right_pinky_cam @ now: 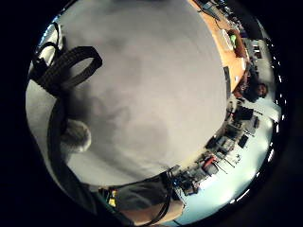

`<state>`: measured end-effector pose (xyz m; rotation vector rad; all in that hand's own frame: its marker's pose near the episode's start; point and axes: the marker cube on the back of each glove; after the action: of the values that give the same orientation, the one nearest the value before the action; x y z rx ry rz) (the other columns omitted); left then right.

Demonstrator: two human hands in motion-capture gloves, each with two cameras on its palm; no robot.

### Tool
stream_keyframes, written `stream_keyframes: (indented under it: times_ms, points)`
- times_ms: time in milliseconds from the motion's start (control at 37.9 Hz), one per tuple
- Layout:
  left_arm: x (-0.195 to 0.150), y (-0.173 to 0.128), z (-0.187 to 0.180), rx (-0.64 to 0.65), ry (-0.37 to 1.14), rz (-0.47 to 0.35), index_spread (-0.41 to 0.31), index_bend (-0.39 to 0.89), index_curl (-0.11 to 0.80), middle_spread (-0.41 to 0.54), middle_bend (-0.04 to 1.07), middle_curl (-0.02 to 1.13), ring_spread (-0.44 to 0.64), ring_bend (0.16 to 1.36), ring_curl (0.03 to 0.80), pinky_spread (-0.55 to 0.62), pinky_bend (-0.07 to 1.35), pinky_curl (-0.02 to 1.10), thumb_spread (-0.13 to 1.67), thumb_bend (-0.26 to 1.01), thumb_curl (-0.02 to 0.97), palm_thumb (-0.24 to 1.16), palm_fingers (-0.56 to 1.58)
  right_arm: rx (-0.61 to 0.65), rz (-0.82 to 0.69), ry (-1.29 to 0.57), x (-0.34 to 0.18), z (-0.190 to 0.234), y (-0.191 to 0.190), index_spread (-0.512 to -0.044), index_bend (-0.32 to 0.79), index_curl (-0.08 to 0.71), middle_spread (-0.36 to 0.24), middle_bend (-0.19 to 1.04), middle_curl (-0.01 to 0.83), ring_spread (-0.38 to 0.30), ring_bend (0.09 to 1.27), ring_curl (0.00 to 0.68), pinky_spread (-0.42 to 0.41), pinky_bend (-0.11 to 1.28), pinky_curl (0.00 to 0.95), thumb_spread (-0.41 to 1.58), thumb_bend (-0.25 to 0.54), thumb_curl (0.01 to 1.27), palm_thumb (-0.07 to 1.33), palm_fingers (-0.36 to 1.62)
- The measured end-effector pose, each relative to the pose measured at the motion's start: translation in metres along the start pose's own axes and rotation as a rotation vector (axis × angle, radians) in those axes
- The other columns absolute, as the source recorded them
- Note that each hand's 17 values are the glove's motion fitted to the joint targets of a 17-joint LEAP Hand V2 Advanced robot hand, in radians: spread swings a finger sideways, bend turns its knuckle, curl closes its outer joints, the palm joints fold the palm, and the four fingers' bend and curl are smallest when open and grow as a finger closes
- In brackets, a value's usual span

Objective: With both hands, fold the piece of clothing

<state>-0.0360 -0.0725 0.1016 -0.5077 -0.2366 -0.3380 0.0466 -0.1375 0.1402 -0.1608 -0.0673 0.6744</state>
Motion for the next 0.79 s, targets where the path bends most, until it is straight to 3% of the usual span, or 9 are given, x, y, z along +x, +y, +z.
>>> stream_keyframes:
  times_ms: [53,185,316,422,580,633,712,791]
  points:
    - [-0.013,0.002,-0.018,0.081,0.038,0.008,-0.114,0.18,0.386,0.024,0.15,0.28,0.01,0.57,0.379,0.11,0.35,0.38,1.22,-0.01,0.211,0.06,0.39,0.035,-0.054,-0.056,-0.025,-0.015,-0.006,-0.202,0.15,0.231,-0.109,0.41,0.516,-0.191,0.69,0.483,-0.2,0.64,0.469,1.02,0.111,0.45,0.99,1.2]
    - [-0.043,0.009,-0.05,0.253,0.116,-0.033,-0.115,0.17,0.383,0.011,0.15,0.27,-0.01,0.56,0.369,0.09,0.35,0.37,1.23,-0.01,0.209,0.07,0.42,0.091,-0.186,-0.118,-0.103,-0.053,0.029,-0.205,0.15,0.257,-0.113,0.43,0.523,-0.203,0.68,0.485,-0.209,0.64,0.475,0.89,0.07,0.49,1.01,1.2]
    - [-0.077,0.013,-0.07,0.397,0.194,-0.087,-0.12,0.15,0.375,-0.013,0.15,0.28,-0.04,0.57,0.37,0.03,0.4,0.38,1.27,0.0,0.212,0.11,0.52,0.021,-0.358,-0.173,-0.201,-0.017,0.093,-0.203,0.15,0.279,-0.117,0.44,0.53,-0.214,0.67,0.486,-0.222,0.64,0.479,0.75,0.031,0.54,1.03,1.22]
    - [-0.097,-0.016,-0.061,0.391,0.26,-0.078,-0.126,0.15,0.372,-0.03,0.15,0.28,-0.07,0.57,0.368,-0.01,0.42,0.39,1.31,0.01,0.21,0.14,0.57,-0.065,-0.515,-0.251,-0.27,0.032,0.164,-0.206,0.15,0.292,-0.123,0.45,0.532,-0.218,0.66,0.486,-0.226,0.64,0.483,0.66,0.003,0.57,1.04,1.22]
    - [-0.122,-0.013,-0.053,0.419,0.345,-0.096,-0.13,0.15,0.369,-0.048,0.15,0.28,-0.09,0.57,0.368,-0.05,0.42,0.39,1.36,0.02,0.206,0.17,0.61,-0.255,-0.7,-0.384,-0.35,0.098,0.256,-0.214,0.11,0.292,-0.127,0.44,0.531,-0.221,0.67,0.492,-0.234,0.63,0.483,0.59,-0.024,0.6,1.03,1.16]
    - [-0.128,-0.013,-0.047,0.411,0.36,-0.101,-0.131,0.15,0.369,-0.051,0.15,0.29,-0.1,0.57,0.37,-0.06,0.42,0.39,1.37,0.02,0.204,0.18,0.62,-0.295,-0.785,-0.46,-0.36,0.104,0.268,-0.214,0.08,0.28,-0.116,0.38,0.512,-0.211,0.65,0.482,-0.223,0.62,0.477,0.62,-0.013,0.61,1.05,1.0]
    - [-0.129,-0.01,-0.042,0.388,0.366,-0.105,-0.132,0.15,0.368,-0.055,0.15,0.29,-0.1,0.56,0.37,-0.07,0.41,0.39,1.39,0.02,0.201,0.18,0.63,-0.333,-0.892,-0.538,-0.363,0.094,0.273,-0.213,0.09,0.285,-0.109,0.36,0.511,-0.202,0.63,0.491,-0.201,0.6,0.486,0.66,-0.008,0.62,1.06,0.93]
    - [-0.127,-0.007,-0.042,0.375,0.376,-0.108,-0.133,0.16,0.369,-0.057,0.14,0.29,-0.1,0.56,0.369,-0.07,0.41,0.39,1.39,0.01,0.2,0.18,0.63,-0.298,-0.829,-0.511,-0.357,0.074,0.265,-0.213,0.08,0.27,-0.101,0.31,0.493,-0.18,0.62,0.478,-0.175,0.58,0.468,0.73,-0.011,0.62,1.06,0.9]
